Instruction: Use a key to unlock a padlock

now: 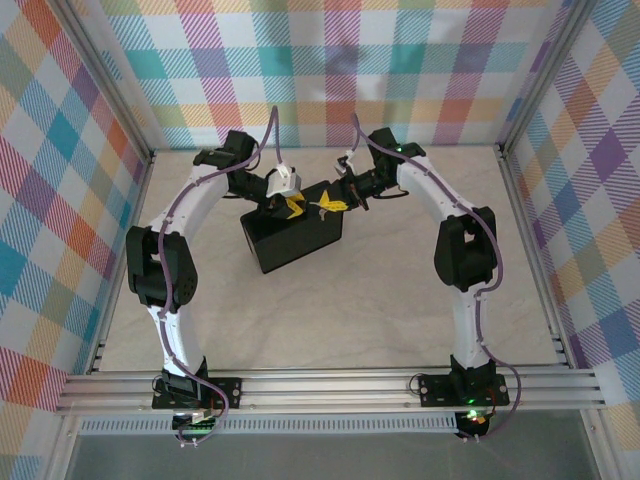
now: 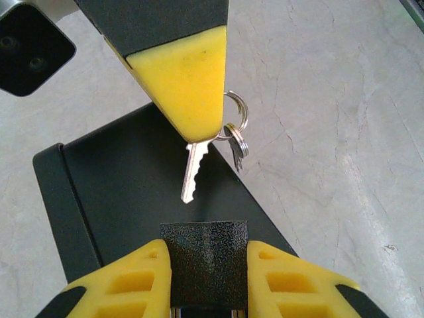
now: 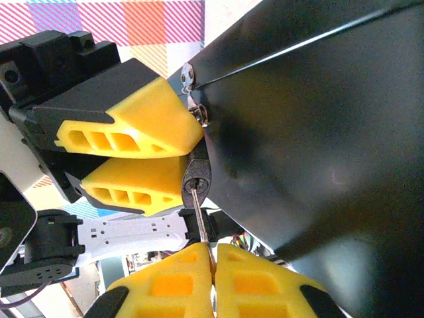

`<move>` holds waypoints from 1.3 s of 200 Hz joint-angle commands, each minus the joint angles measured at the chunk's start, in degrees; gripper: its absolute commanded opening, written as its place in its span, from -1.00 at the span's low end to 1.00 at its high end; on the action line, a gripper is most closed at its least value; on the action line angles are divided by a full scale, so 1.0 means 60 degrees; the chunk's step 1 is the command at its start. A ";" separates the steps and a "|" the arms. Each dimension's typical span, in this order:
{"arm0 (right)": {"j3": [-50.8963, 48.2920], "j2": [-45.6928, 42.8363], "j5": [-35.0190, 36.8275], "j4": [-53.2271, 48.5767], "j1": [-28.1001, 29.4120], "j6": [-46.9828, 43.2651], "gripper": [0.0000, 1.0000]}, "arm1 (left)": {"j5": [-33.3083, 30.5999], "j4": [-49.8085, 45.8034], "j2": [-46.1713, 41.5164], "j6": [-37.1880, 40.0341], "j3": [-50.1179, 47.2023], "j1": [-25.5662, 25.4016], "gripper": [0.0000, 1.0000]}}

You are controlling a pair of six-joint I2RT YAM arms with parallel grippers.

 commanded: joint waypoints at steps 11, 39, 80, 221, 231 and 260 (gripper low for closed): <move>0.0345 0.0162 -0.0362 0.0046 0.0105 -0.0197 -0.82 | 0.0641 -0.0004 -0.0411 0.0215 -0.0194 0.0122 -0.90; 0.0370 0.0206 -0.0383 0.0060 0.0145 -0.0192 -0.82 | 0.0674 0.0029 -0.0409 0.0215 -0.0209 0.0129 -0.89; 0.0454 0.0280 -0.0450 0.0170 0.0248 -0.0138 -0.82 | 0.0703 0.0024 -0.0415 0.0203 -0.0221 0.0121 -0.89; 0.1158 0.0517 0.0017 -0.0773 0.0409 -0.0448 -0.85 | 0.0670 0.0352 -0.0912 0.0186 -0.0663 -0.0025 -0.87; 0.1167 0.0525 -0.0004 -0.0798 0.0441 -0.0475 -0.85 | 0.0634 0.0368 -0.0879 0.0160 -0.0678 -0.0025 -0.87; 0.1308 0.0600 -0.0058 -0.1253 0.0508 -0.0778 -0.85 | 0.0191 0.0862 -0.0973 -0.0080 -0.0957 -0.0140 -0.86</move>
